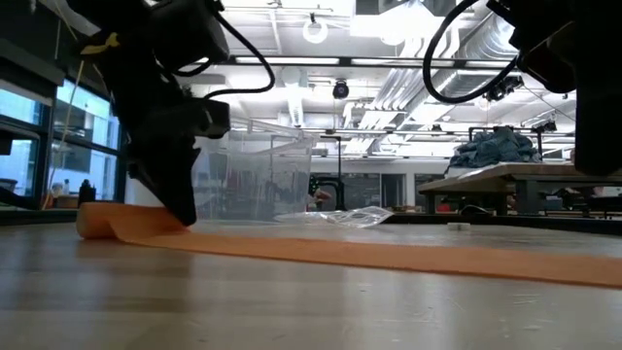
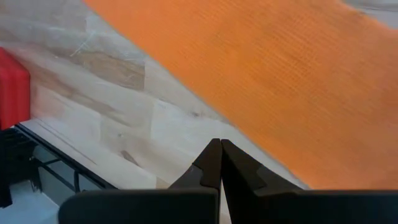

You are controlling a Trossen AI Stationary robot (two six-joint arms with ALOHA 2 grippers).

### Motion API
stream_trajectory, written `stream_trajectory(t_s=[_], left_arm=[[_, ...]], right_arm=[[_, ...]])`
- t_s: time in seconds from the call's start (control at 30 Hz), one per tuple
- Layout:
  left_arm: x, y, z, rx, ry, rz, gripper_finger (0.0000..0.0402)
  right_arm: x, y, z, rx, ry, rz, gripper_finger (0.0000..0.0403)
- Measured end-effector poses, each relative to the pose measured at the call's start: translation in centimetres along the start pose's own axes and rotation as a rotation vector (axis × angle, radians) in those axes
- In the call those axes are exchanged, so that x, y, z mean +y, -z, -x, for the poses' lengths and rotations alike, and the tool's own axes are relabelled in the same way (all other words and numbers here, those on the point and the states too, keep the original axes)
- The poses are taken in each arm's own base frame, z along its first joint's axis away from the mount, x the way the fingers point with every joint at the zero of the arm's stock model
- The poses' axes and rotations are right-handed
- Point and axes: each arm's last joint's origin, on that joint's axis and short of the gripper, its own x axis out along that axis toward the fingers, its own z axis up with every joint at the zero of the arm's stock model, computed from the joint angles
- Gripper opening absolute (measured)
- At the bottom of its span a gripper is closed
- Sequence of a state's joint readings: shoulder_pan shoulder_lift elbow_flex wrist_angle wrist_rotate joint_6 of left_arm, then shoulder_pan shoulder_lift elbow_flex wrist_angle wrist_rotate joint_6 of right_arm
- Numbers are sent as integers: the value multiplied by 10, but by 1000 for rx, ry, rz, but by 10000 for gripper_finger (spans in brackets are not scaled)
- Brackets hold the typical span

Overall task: Roll bandage
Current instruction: Roll the orange bandage

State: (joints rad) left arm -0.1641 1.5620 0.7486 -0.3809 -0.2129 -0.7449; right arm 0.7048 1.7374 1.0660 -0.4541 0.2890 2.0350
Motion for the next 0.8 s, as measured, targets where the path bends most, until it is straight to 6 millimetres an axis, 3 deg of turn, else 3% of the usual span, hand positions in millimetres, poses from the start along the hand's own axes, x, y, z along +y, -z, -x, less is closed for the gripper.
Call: stream_trajectory(t_s=[0.4,0.57,0.8], left_arm=[[13,11,2,62,-176,191,0],[14,10,9,60,-146,234,0],[13,0,36,-48,-34,226,0]], right_arm=[[1,-5,-2,-8,11,-19,0],[6,-23,-7,-38,41,-57,0],[3,-41,-21,9,177,-17,0]])
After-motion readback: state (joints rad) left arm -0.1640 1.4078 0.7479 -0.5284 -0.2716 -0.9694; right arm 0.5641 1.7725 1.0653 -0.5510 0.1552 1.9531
